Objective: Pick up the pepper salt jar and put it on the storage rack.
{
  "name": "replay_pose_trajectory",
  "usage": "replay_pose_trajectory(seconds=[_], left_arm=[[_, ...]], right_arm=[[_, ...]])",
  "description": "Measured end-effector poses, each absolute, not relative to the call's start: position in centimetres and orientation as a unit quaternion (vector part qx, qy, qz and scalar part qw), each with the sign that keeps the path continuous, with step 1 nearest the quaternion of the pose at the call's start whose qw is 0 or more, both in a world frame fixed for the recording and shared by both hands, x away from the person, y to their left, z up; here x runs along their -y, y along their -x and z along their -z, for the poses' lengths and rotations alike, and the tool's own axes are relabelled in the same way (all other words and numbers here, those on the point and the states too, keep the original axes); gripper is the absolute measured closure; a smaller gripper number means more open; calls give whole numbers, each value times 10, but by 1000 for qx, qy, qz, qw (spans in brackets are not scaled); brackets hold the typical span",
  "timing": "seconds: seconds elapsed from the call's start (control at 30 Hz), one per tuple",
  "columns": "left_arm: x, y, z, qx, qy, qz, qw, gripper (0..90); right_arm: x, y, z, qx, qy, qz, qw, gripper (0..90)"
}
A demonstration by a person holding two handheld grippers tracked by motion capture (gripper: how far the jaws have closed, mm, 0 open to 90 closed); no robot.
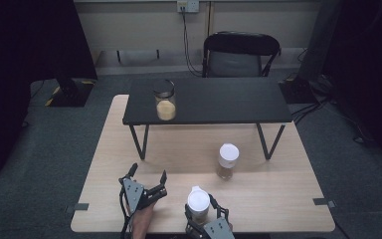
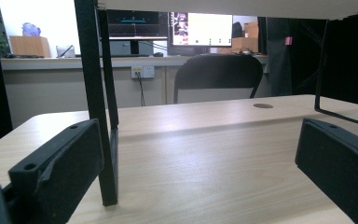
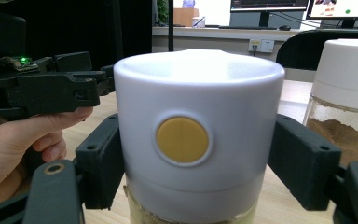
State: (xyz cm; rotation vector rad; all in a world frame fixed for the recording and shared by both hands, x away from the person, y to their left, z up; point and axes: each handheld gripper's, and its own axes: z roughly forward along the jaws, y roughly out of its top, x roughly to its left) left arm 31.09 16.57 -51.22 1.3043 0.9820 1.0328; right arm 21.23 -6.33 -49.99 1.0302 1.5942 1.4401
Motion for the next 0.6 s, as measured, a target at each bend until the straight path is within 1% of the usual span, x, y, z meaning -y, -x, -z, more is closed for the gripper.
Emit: replay_pose_trajectory(seconds=[0.23, 0.33, 0.6], left_arm=[[-166, -311, 512, -418, -555, -440, 568, 4], [-166, -311, 512, -419, -555, -441, 568, 4], [-166, -311, 512, -420, -555, -441, 567, 5]], right_arm=[[62, -213, 503, -625, -403, -558, 368, 266], [61, -214, 503, -627, -401, -557, 369, 291], [61, -214, 504, -627, -400, -558, 367, 296]])
